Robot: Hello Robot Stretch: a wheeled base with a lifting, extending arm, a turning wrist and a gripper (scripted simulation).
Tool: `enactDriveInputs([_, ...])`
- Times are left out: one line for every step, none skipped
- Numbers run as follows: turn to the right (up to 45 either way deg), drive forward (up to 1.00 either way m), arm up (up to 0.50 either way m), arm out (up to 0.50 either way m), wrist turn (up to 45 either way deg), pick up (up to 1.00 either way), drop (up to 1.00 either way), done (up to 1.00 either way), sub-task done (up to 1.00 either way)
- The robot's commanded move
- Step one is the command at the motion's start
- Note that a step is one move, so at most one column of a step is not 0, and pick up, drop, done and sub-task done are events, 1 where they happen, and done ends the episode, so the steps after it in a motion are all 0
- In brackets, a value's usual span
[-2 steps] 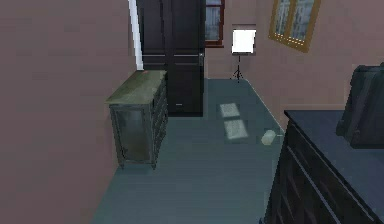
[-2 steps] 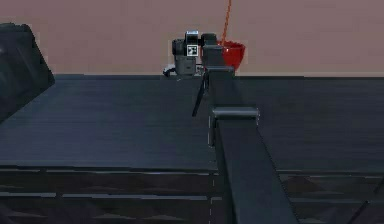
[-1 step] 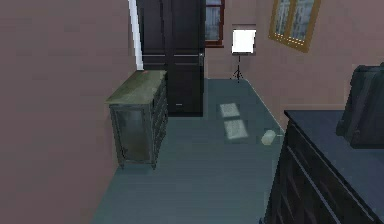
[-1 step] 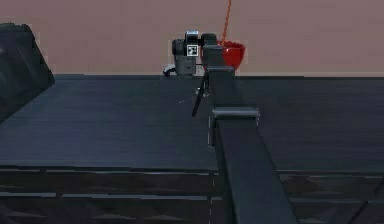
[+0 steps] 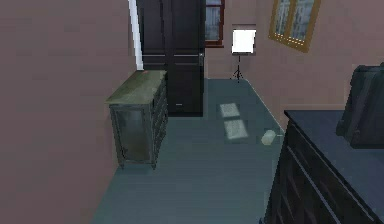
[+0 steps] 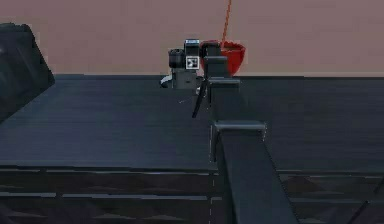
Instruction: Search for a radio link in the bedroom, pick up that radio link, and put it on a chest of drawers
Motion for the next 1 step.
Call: enactDriveInputs([0.0, 0.00, 0.00, 0.00, 0.0, 0.00, 0.00, 1.00, 0.00])
